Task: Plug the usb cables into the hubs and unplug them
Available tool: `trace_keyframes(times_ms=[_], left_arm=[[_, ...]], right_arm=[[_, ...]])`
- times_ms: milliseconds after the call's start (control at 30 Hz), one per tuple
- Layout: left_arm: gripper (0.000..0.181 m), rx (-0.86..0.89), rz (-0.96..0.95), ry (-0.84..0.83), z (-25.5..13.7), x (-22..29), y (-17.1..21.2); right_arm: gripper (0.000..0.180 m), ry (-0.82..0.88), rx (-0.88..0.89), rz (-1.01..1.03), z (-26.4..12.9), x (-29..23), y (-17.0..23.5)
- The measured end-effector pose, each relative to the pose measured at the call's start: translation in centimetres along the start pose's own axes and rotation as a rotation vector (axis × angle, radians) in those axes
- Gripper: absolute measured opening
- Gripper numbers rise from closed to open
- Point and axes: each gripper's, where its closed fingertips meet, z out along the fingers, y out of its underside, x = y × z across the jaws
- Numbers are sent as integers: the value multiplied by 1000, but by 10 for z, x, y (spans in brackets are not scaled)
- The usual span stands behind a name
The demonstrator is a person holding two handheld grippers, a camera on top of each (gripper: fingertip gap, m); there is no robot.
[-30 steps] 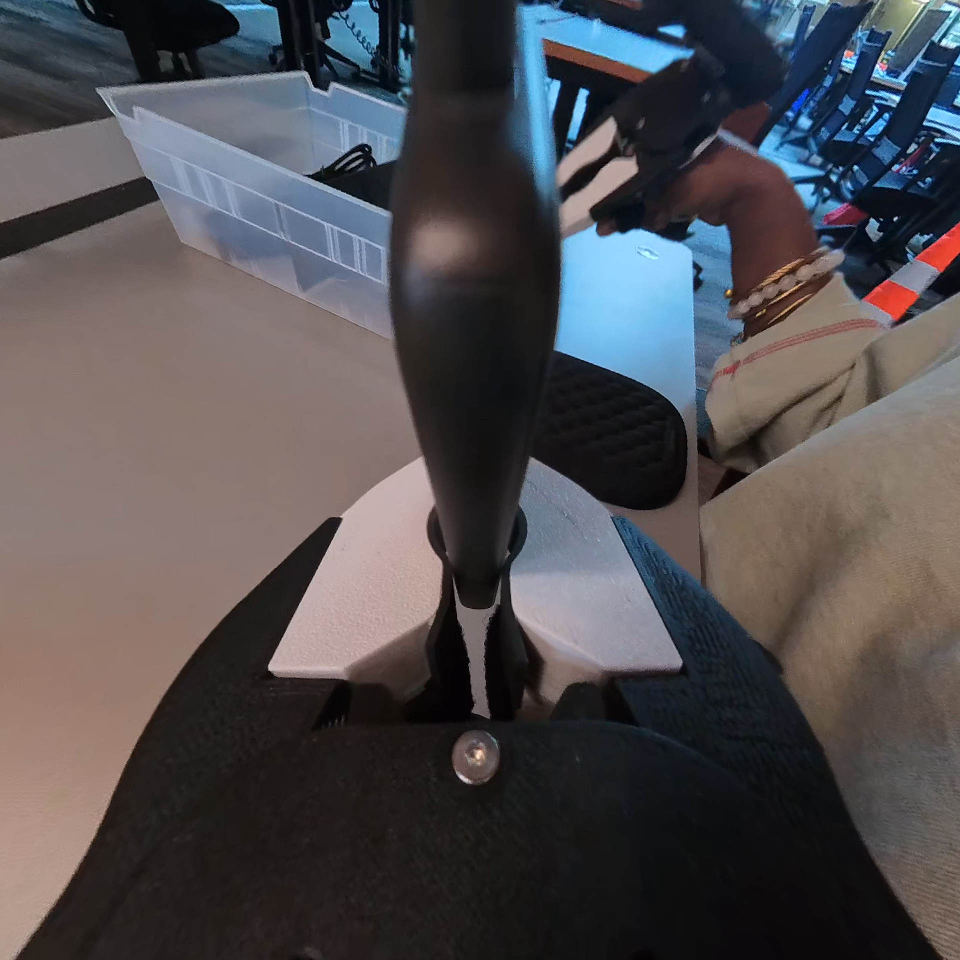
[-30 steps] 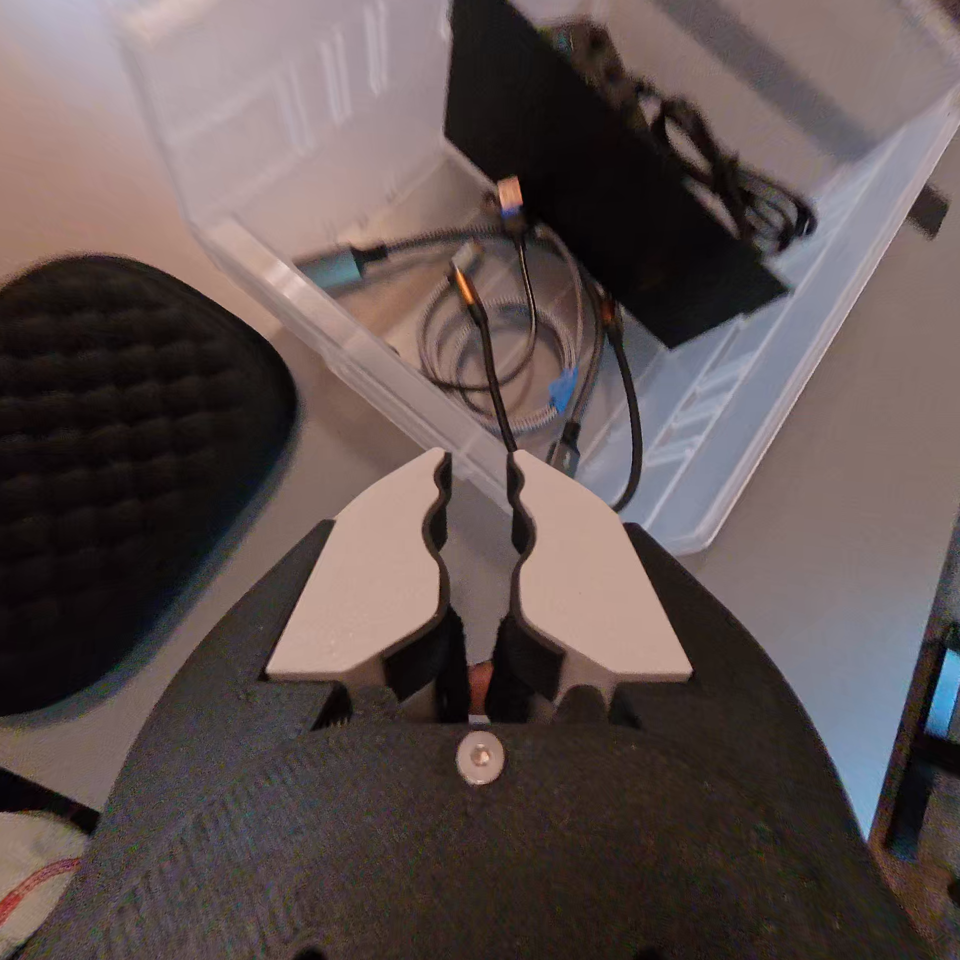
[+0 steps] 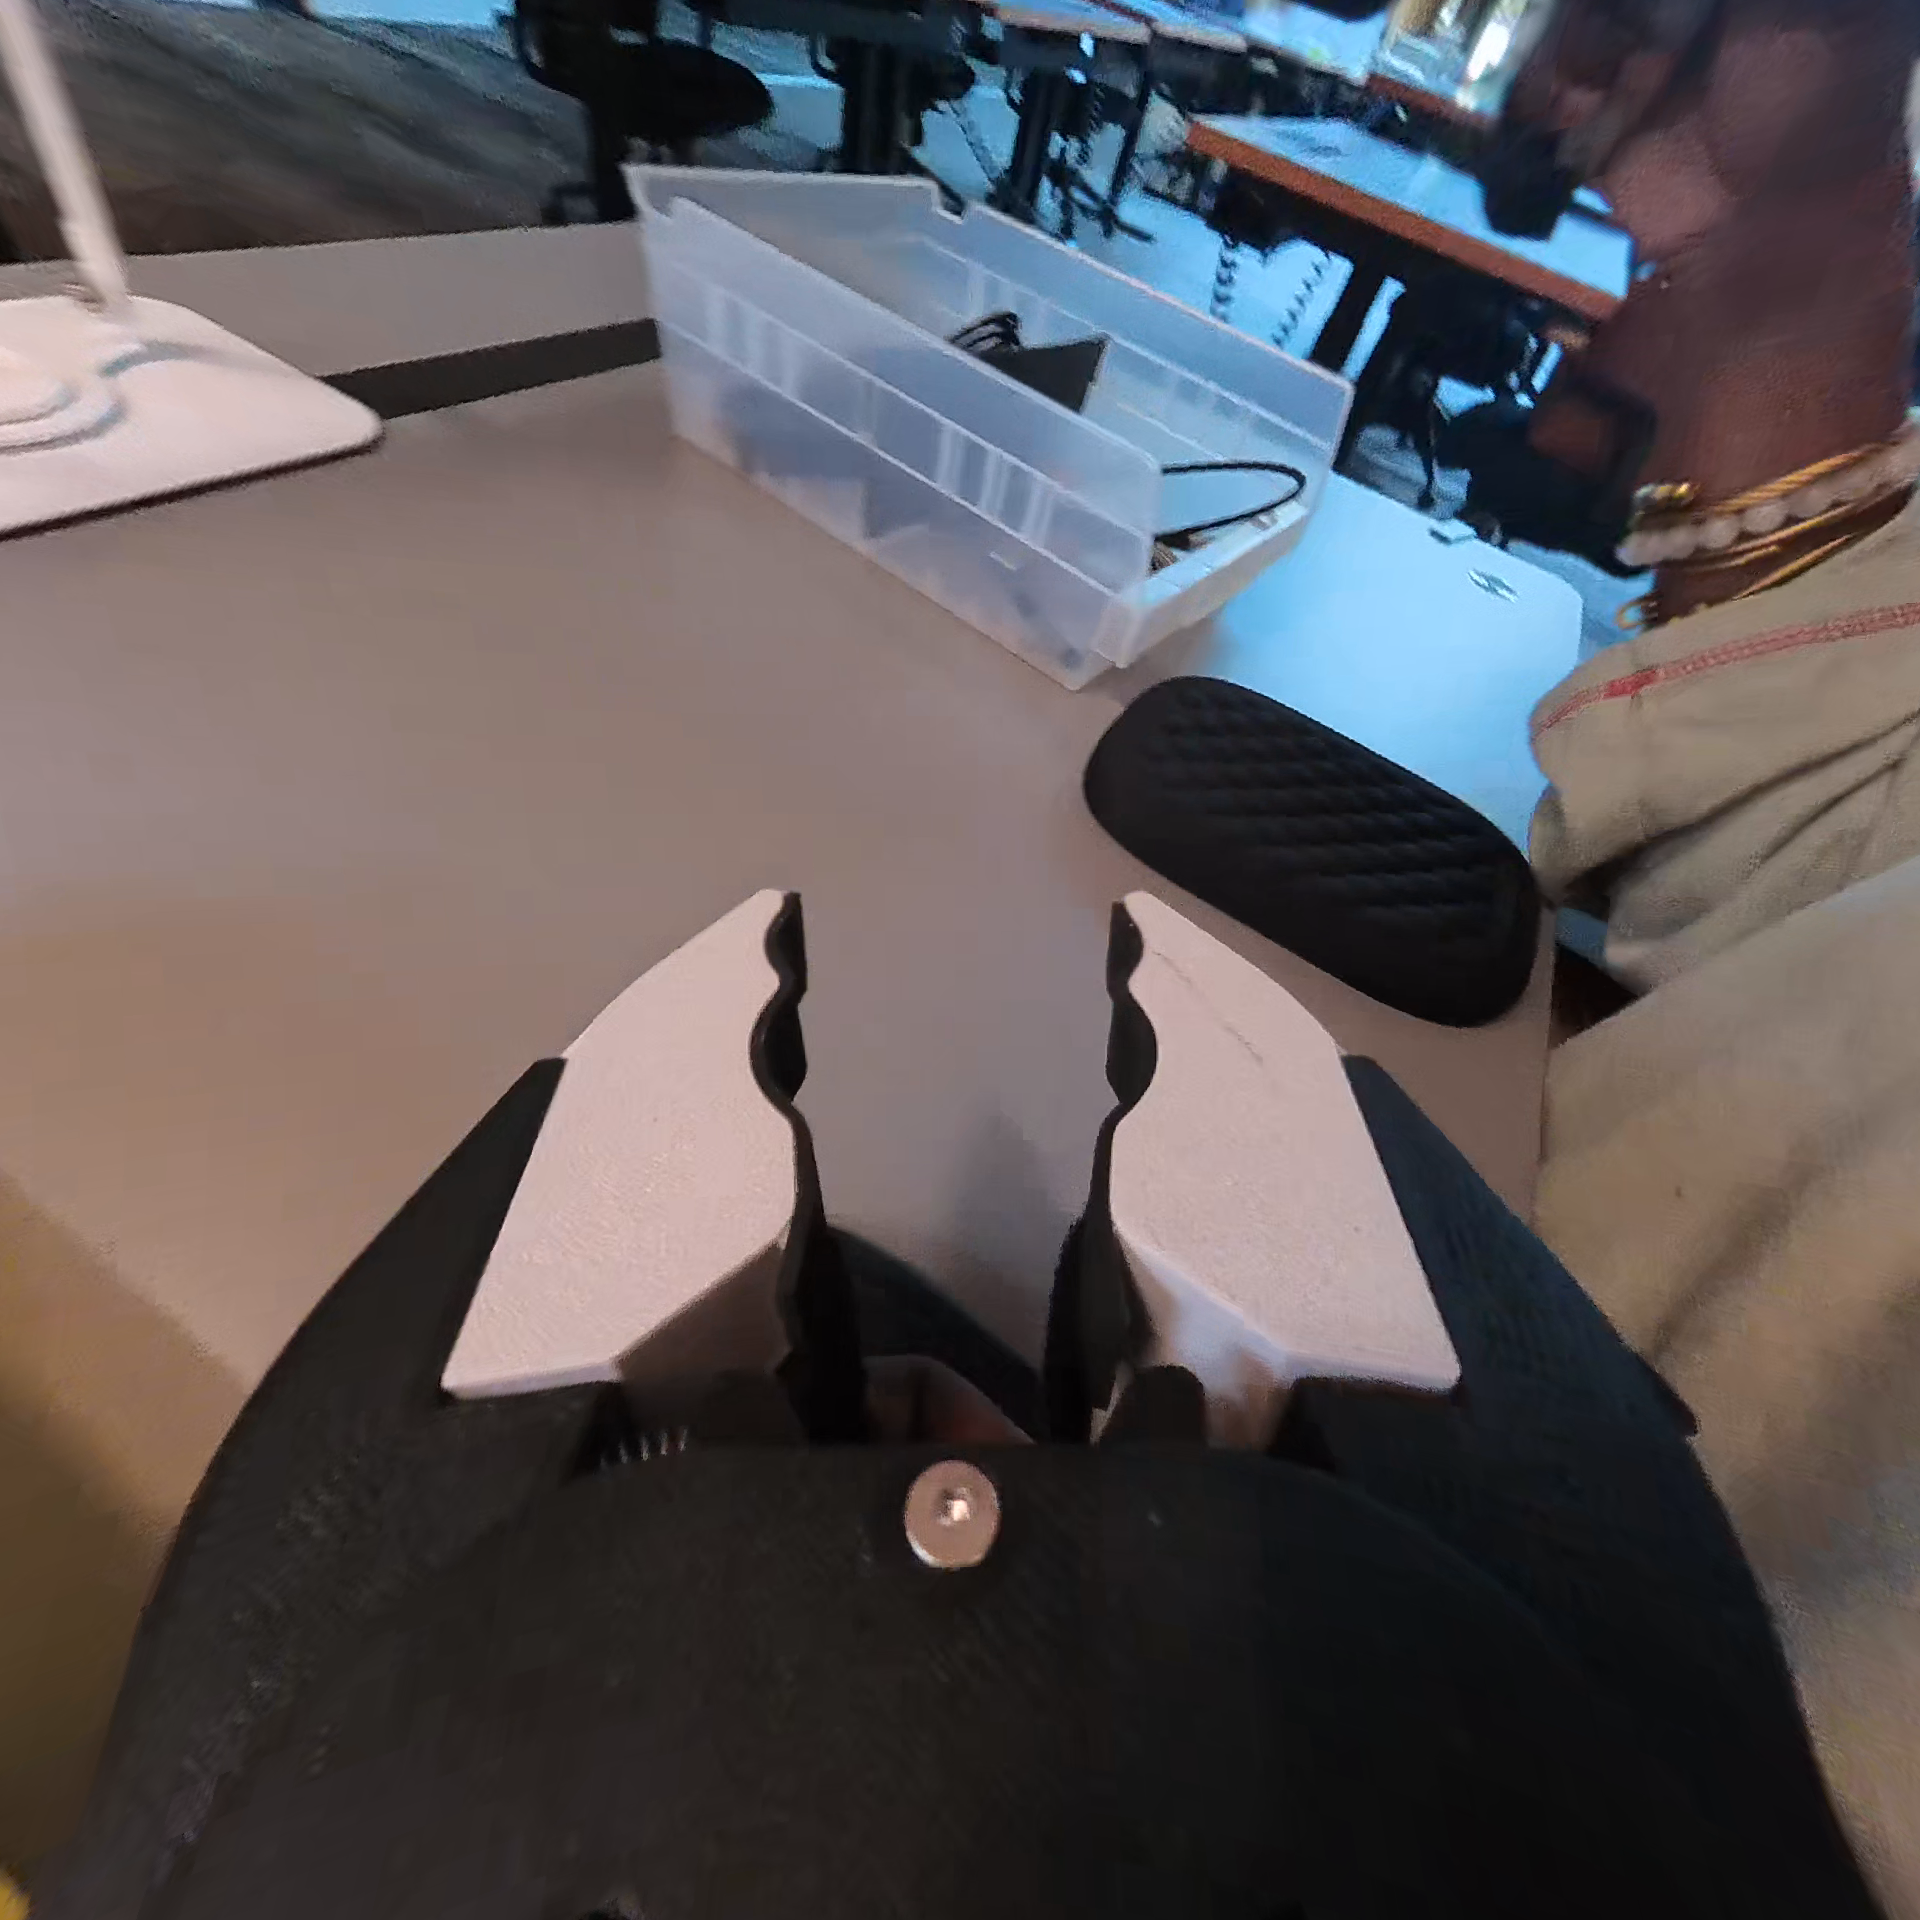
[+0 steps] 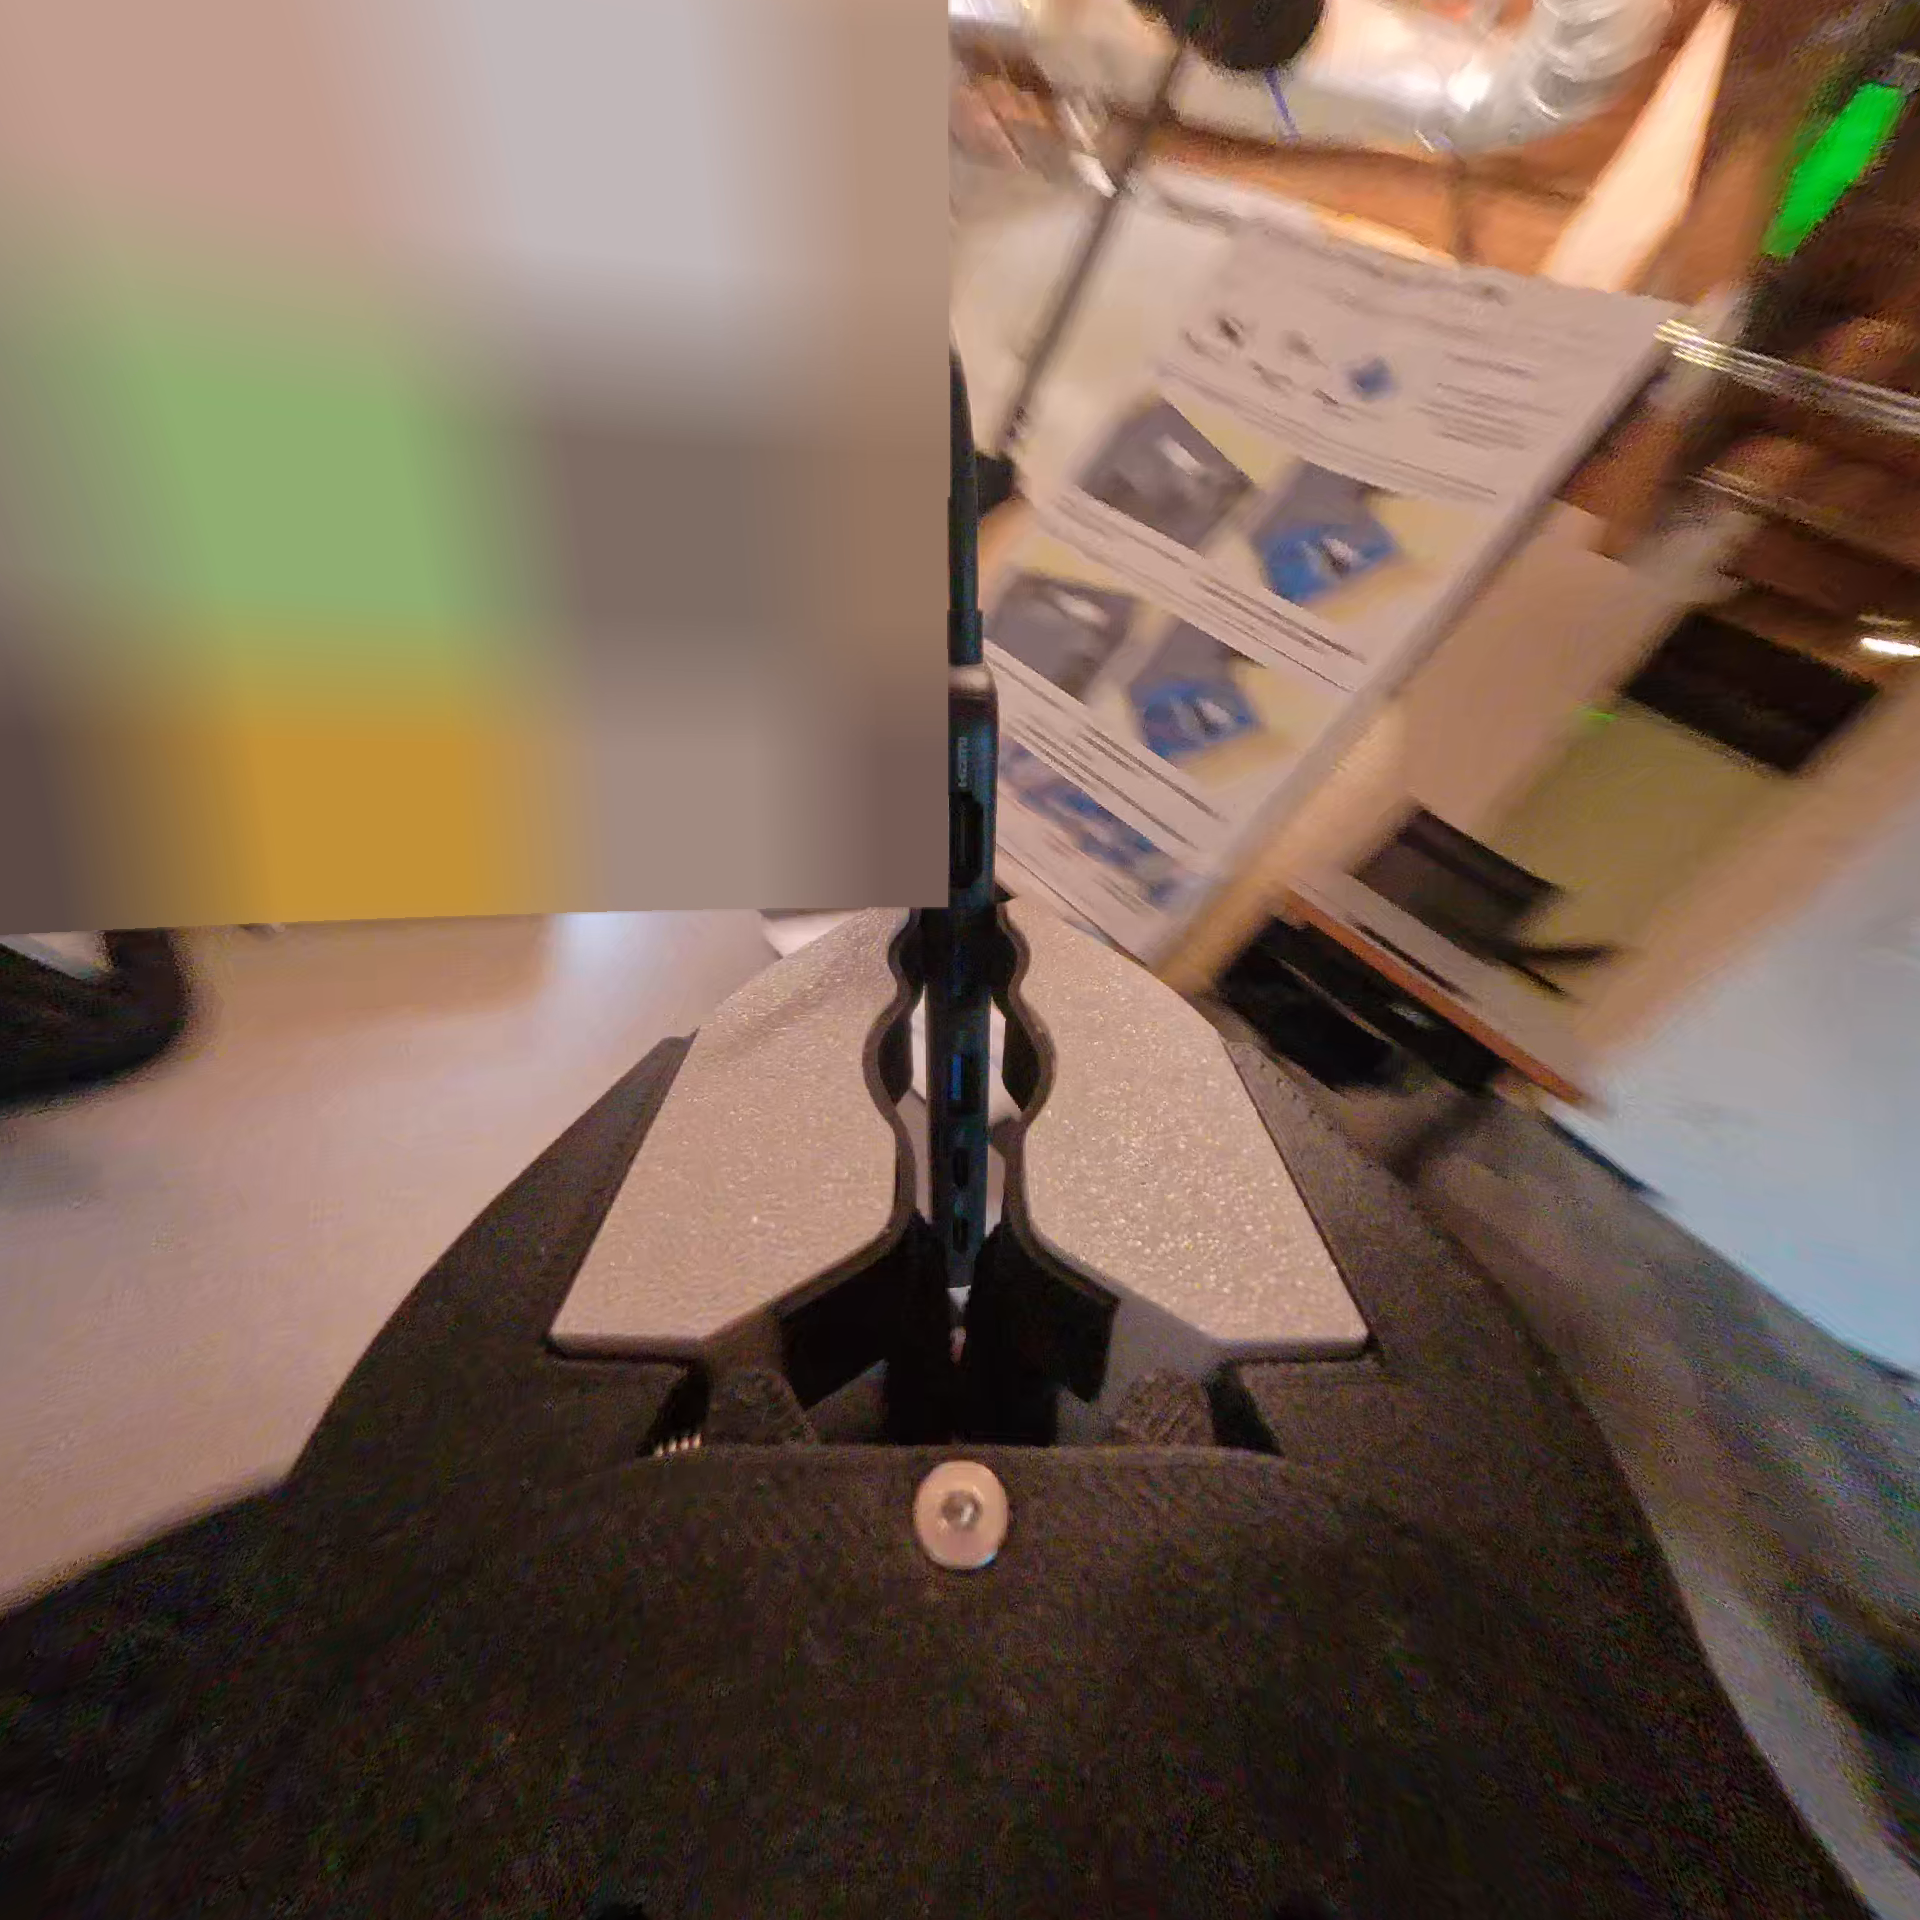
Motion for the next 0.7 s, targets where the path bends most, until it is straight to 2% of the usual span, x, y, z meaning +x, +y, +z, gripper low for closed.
trace_keyframes(times_ms=[100,200,400,533,700], left_arm=[[56,60,-7,-56,-16,-11,-4],[54,106,-4,-96,-26,-18,-11],[53,211,37,-89,-32,-14,-29],[53,227,91,-89,-36,-7,-34],[53,229,143,-122,-44,-8,-35]], right_arm=[[13,187,-305,-172,-28,51,30],[13,275,-599,-309,-47,83,61],[12,159,-1058,-730,-31,108,137],[12,56,-1116,-862,4,106,187],[12,-46,-969,-773,42,96,230]])
